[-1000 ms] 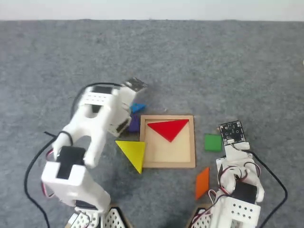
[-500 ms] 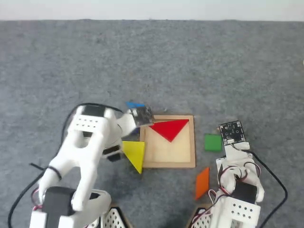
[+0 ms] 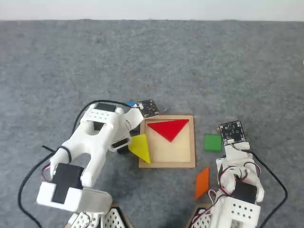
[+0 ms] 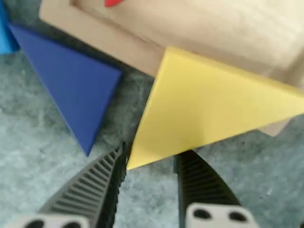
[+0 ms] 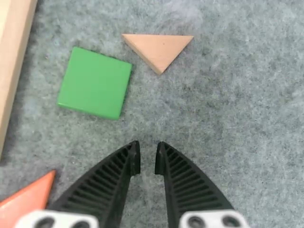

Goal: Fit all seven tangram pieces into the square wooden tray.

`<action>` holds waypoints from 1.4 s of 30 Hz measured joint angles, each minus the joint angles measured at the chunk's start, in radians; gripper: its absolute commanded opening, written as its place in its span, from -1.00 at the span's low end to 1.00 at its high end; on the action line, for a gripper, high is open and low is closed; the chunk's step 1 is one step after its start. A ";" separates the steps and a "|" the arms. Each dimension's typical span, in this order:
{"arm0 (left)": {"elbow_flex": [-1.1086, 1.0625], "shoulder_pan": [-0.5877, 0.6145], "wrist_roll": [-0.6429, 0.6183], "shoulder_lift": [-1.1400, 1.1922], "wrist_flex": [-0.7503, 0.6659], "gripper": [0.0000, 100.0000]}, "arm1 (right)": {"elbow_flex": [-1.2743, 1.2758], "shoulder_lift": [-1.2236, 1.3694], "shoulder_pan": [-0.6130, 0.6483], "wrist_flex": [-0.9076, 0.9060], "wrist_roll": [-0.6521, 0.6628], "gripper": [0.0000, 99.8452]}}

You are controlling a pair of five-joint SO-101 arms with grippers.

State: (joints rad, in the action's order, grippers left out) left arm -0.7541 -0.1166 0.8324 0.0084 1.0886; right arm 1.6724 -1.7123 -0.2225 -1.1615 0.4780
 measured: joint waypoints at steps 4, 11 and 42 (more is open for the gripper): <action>0.003 -0.043 -0.026 -0.003 0.000 -0.68 | 0.000 0.000 0.000 0.000 0.000 -0.87; 0.006 -0.146 -0.038 -0.029 -0.005 -0.68 | 0.000 0.000 0.000 0.000 0.000 -0.87; 0.256 -0.219 -0.078 0.132 -0.081 -0.68 | 0.000 0.000 0.000 0.000 0.000 -0.87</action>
State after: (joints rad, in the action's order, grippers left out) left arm -0.4979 -0.3360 0.7541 0.1404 1.0073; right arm 1.6724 -1.7123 -0.2225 -1.1615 0.4780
